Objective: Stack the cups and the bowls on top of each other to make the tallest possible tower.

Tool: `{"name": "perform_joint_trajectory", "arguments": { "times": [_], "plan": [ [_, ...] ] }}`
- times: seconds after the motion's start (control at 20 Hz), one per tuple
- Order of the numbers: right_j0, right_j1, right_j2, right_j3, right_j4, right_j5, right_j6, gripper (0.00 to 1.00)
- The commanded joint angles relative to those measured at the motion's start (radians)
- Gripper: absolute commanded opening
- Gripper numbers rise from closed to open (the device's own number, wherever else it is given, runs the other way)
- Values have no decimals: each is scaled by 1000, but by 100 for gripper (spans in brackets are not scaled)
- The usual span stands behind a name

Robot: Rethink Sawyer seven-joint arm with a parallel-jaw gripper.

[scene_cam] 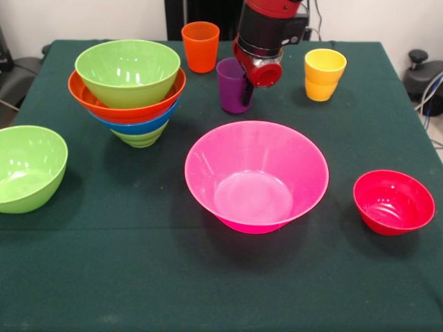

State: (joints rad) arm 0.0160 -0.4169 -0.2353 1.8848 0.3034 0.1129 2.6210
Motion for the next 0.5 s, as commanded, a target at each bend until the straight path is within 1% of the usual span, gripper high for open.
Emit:
{"name": "perform_joint_trajectory", "arguments": {
  "times": [0.05,0.1,0.15,0.25,0.3,0.5],
  "plan": [
    [7,-4,94,5,-23,14,72,0],
    [-5,-48,101,32,-35,-8,72,0],
    [-8,-60,104,38,-42,-15,68,0],
    [7,-75,79,37,-61,-34,55,0],
    [6,-84,79,42,-71,-38,48,0],
    [19,-125,52,54,-88,-26,45,0]
  ]
}}
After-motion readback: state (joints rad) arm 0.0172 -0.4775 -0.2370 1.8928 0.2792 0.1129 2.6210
